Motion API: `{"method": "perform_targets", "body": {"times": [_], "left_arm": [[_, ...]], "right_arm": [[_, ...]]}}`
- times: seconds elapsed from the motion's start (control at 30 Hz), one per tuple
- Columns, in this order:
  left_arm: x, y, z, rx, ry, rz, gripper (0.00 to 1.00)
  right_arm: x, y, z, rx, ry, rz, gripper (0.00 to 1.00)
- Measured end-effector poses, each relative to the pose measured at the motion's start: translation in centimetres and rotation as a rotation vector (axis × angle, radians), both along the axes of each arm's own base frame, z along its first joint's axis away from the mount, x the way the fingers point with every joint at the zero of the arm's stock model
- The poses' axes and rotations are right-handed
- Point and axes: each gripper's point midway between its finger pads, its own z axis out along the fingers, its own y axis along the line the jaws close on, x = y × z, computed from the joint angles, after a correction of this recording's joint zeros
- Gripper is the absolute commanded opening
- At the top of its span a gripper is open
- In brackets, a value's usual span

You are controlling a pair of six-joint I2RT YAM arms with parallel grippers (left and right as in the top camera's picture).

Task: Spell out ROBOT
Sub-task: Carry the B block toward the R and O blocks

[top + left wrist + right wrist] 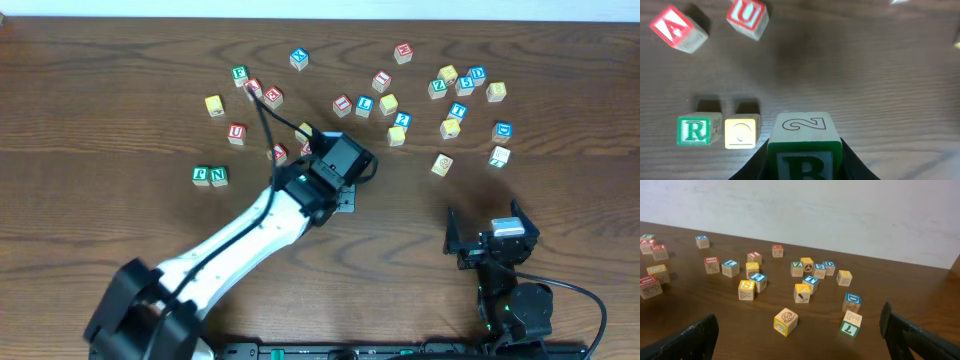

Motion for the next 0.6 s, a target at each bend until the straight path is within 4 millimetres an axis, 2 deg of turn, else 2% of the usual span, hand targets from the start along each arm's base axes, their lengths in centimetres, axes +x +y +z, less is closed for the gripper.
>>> {"method": "perform_targets", "body": {"times": [0.1,0.23,0.6], "left_arm": [[0.0,0.0,-3.3,0.057,0.059,0.001,0.08],[-0.1,0.2,-6.3,0.103,0.107,0.001,0.08],[0.1,-0.1,-6.5,0.094,0.097,0.001,0.08]], "right_arm": [[0.0,0.0,0.0,0.0,0.0,0.0,0.99],[0.0,0.0,0.0,0.0,0.0,0.0,0.99],[0.0,0.0,0.0,0.0,0.0,0.0,0.99]]}}
